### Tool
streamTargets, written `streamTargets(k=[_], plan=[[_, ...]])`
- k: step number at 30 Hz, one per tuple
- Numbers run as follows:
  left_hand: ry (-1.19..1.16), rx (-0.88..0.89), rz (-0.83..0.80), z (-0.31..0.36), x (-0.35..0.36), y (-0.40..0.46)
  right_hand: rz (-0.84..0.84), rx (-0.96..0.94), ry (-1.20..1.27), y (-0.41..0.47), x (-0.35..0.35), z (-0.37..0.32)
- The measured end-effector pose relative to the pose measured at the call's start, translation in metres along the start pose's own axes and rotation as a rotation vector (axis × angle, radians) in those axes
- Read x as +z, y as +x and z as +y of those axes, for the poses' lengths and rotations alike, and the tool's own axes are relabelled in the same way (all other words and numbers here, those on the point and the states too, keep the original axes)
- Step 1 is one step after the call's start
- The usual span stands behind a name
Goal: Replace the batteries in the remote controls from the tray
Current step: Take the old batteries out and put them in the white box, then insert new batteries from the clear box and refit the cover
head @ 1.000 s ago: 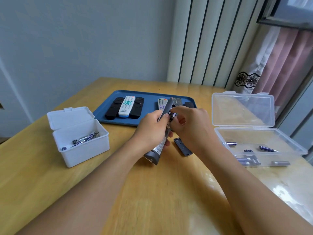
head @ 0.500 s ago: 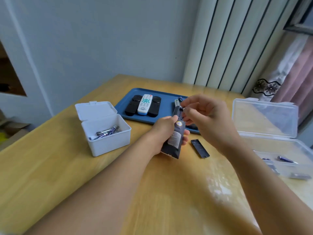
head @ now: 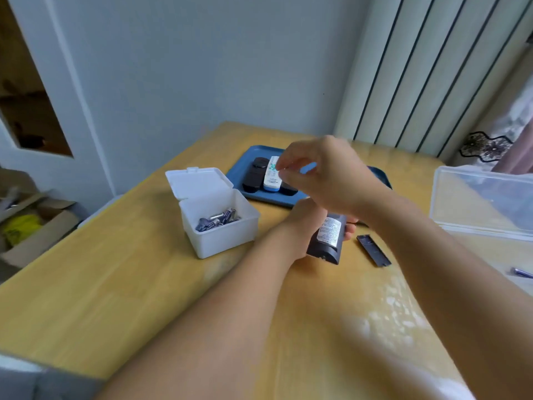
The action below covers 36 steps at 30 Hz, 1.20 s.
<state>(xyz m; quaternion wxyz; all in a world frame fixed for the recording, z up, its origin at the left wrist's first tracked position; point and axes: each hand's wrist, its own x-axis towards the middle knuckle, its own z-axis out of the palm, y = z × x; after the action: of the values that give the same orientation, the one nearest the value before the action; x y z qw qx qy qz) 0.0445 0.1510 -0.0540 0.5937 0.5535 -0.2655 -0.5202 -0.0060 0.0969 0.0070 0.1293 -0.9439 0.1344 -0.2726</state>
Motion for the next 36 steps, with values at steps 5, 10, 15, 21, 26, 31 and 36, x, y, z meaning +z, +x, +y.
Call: streamTargets(k=[5, 10, 15, 21, 26, 31, 36], plan=[[-0.070, 0.006, -0.118, -0.007, 0.026, 0.010, 0.067, 0.234, 0.002, -0.071, -0.075, 0.053], [0.057, 0.067, -0.162, -0.019, 0.042, 0.016, -0.228, 0.682, 0.039, -0.130, -0.146, 0.108], [0.098, 0.126, -0.148, -0.024, 0.052, 0.020, -0.447, 0.816, -0.090, -0.153, -0.138, 0.138], [0.165, 0.160, -0.132, -0.028, 0.056, 0.019, -0.451, 0.789, -0.198, -0.152, -0.126, 0.144], [0.187, 0.155, -0.141, -0.027, 0.056, 0.020, -0.489, 0.764, -0.319, -0.151, -0.119, 0.140], [0.201, 0.151, -0.153, -0.027, 0.055, 0.022, -0.456, 0.772, -0.423, -0.148, -0.106, 0.142], [0.204, 0.143, -0.152, -0.026, 0.055, 0.021, -0.474, 0.722, -0.422, -0.151, -0.107, 0.142]])
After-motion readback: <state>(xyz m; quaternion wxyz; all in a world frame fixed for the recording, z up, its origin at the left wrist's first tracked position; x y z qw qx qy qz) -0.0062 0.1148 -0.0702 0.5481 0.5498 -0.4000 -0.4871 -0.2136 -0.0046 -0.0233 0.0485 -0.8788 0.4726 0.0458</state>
